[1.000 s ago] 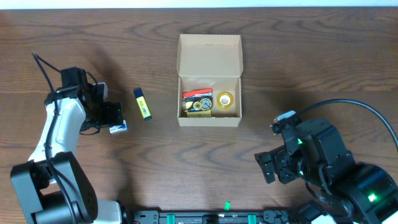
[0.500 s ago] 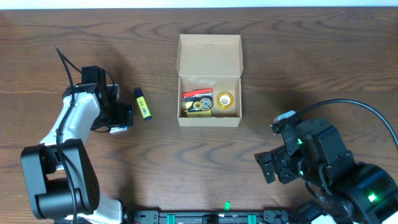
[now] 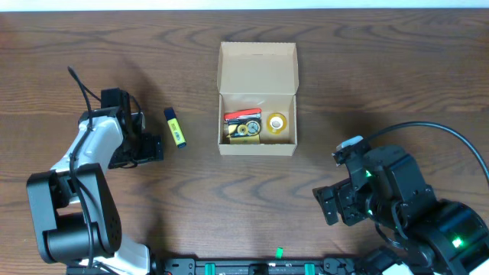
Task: Pack container
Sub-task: 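Lower the left gripper onto the blue-and-white staples box and grasp it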
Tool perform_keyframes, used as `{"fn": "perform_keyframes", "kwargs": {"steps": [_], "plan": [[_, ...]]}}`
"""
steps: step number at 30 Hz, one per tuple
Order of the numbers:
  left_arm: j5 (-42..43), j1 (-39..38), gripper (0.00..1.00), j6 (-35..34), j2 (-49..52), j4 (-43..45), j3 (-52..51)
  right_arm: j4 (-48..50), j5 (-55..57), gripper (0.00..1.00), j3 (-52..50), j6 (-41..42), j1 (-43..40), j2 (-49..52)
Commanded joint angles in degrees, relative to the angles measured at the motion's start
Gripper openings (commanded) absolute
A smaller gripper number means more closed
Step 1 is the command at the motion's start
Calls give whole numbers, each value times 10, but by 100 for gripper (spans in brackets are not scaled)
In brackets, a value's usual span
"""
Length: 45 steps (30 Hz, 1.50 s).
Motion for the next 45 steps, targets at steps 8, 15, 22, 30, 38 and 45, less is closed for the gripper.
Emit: {"fn": "perform_keyframes", "kwargs": {"steps": [8,15,22,30,38,45], "plan": [[17,1,83,-23,8,37,-22,0,0,99,-1,1,4,-2],[15,1,80,-36,8,37,-26,-1,0,99,-1,1,4,-2],[10,1,77,-57,8,43,-39,-1,0,99,-1,1,4,-2],[-3,1,72,-87,8,56,-39,0,0,99,-1,1,4,-2],[-3,1,63,-98,8,56,-39,-1,0,99,-1,1,4,-2],[-3,1,54,-114,8,56,-39,0,0,99,-1,1,4,-2]]}}
